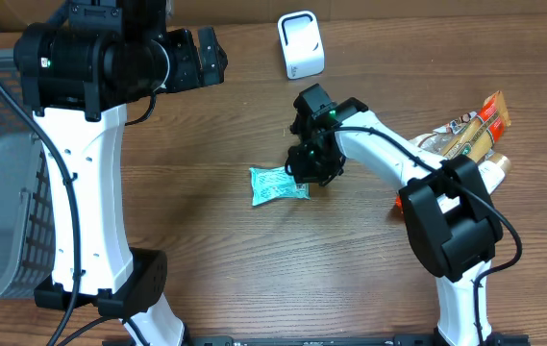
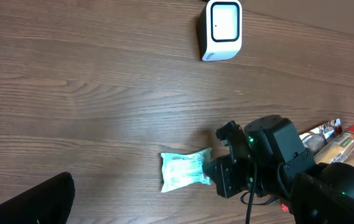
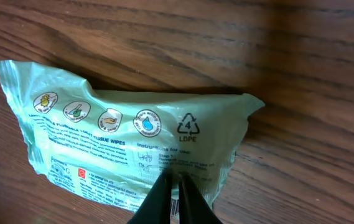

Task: Scan the item barcode

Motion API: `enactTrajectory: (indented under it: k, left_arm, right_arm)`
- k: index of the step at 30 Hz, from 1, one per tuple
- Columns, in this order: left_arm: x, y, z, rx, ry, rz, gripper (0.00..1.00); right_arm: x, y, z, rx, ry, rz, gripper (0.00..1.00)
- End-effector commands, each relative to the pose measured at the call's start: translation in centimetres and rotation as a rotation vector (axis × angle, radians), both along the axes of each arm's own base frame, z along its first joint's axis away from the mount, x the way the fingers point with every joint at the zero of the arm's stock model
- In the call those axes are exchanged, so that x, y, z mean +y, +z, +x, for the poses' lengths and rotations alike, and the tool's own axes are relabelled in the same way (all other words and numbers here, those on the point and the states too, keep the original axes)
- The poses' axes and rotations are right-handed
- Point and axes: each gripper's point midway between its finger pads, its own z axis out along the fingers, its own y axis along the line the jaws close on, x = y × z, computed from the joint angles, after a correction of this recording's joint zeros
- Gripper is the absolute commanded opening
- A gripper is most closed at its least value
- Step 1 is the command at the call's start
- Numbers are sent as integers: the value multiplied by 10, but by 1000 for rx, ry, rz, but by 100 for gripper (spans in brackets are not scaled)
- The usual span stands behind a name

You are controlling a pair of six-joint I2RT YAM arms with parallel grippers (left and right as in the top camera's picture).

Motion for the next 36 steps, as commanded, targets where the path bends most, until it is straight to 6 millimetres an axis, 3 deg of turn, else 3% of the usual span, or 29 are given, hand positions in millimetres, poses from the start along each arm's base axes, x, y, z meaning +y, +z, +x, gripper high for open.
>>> enactTrajectory:
  k: [1,5,7,14,17,21,24,26,30,36]
  left_arm:
    - [0,-1,3,-5,-11,14,100]
    - [0,-1,3,-5,-10,14,99]
    - [0,-1,3,-5,-11,15,99]
    - [0,-1,3,-5,-10,14,99]
    - [0,-1,3,-5,-10,14,99]
    - [0,-1,3,-5,-10,14,99]
    - [0,-1,3,-5,-10,14,99]
    - [0,-1,3,-5,-10,14,100]
    - [0,-1,3,-5,-10,14,99]
    - [0,-1,3,-5,-11,14,100]
  right_arm:
    - [2,12,-2,-34,4,0,24]
    - [-5,9,-1,-46,-1,-45,50]
    - [-9,7,-1,-48,-6,-70,58]
    - [-13,8,1,-55,-24,-92,60]
    - [-14,23,11,-75,-35,-85,54]
    - [-10,63,19,-123,-41,-54,45]
    - [-3,78,10,-129,-47,-43,32]
    - [3,76,1,-104,-64,-51,19]
    - [1,55,-4,-103,-161,-126,5]
    - [-10,31,-3,-124,-265,-188,4]
